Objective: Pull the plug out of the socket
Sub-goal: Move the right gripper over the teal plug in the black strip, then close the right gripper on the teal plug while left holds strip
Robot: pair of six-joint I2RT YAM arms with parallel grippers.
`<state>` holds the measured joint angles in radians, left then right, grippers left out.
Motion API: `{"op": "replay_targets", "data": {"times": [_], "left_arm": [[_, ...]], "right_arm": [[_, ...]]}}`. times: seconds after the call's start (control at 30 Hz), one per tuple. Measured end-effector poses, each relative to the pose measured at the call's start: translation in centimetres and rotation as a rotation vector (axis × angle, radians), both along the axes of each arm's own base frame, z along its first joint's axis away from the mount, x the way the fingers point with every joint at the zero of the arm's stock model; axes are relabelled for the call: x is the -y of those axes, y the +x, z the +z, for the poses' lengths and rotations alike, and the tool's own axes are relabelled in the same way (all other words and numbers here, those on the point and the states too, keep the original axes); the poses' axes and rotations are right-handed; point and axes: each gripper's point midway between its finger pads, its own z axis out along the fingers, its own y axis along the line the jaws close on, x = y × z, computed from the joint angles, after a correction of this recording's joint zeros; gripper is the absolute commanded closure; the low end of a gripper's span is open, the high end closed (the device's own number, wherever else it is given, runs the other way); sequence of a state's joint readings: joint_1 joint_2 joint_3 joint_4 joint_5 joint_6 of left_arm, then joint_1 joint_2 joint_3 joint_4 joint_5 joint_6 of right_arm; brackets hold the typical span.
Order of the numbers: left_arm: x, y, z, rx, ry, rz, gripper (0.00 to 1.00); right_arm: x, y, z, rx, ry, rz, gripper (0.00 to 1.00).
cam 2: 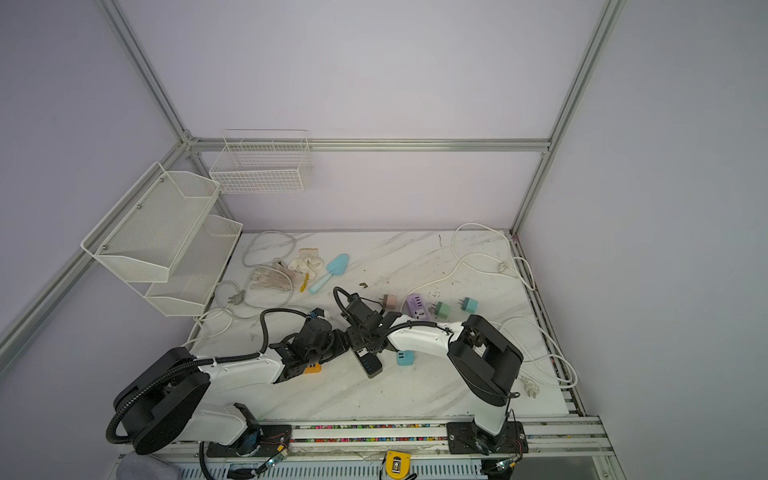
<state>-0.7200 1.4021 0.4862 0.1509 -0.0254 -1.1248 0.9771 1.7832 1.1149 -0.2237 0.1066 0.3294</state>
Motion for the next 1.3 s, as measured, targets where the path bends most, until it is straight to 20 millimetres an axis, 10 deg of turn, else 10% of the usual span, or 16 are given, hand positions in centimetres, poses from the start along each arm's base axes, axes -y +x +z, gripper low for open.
{"op": "replay_targets", "data": {"times": [1.3], "left_arm": [[0.68,-0.68,-0.05,-0.019,-0.019,-0.023,0.70]], "right_arm": [[-0.66,-0.76,-0.02,-0.003,-0.034,0.044,0.83]]}}
